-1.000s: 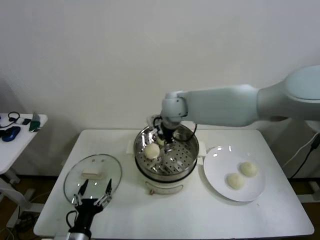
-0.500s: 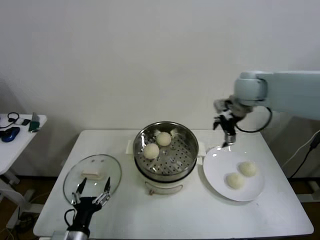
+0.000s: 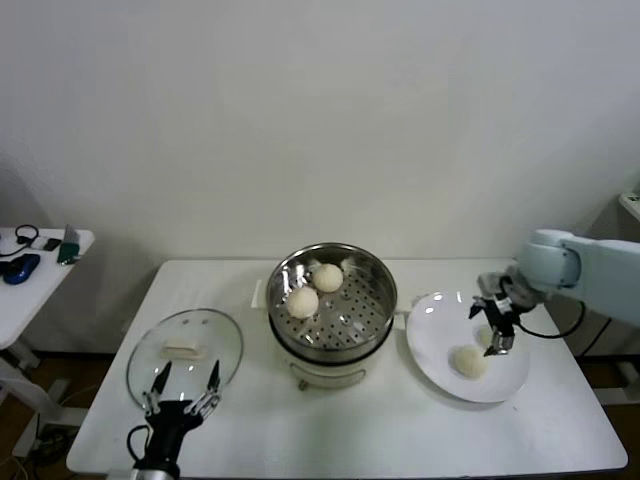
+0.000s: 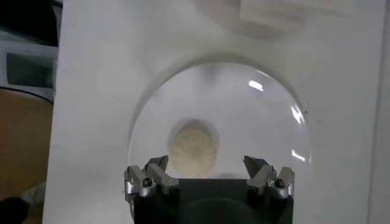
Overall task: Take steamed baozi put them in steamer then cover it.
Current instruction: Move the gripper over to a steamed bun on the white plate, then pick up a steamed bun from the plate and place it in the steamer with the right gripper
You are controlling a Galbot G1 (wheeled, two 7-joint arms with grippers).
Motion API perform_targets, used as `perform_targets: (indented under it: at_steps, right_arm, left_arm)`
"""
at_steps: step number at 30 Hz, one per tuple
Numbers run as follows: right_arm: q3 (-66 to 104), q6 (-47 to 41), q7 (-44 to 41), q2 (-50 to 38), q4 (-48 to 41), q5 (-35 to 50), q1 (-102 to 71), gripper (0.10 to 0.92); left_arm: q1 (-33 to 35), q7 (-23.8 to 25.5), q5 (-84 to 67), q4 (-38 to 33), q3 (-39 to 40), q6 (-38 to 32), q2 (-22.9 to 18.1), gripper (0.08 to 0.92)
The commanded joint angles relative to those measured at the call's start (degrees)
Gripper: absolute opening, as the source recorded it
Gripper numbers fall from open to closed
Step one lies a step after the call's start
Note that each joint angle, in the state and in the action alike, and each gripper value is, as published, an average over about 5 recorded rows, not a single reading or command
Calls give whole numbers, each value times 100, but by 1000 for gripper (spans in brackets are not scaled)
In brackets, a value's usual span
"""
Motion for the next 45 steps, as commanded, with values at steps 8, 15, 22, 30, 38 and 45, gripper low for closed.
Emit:
perform_targets:
  at_steps: [8,15,22,30,38,45]
  right_arm:
    - [1334,-247,350,93,-582,-699,-1873,823]
    - [1592,-295,383,211,-736,-728,-2142,823]
    - [1653,-289,350,226,-778,-732,-2197,766]
    - [1639,-146,198,151,-729,-691,-1814,680]
    - [112,870,-353,358,-383,-277,951,670]
    - [-153,2296,-887,1338,-43,48,2952,670]
  left_arm:
    - [146,-9,32,-25,-7,-57,-26,823]
    - [137,-10,41,-26,-5,-49,-26,823]
    - [133,-17,41,-18,-17,-41,-26,823]
    - [122,-26,46,-42,-6,-23,-44,823]
    - [136,-27,99,-95,11,-9,-47,823]
    - [137,-26,148,-76,3,-7,-30,823]
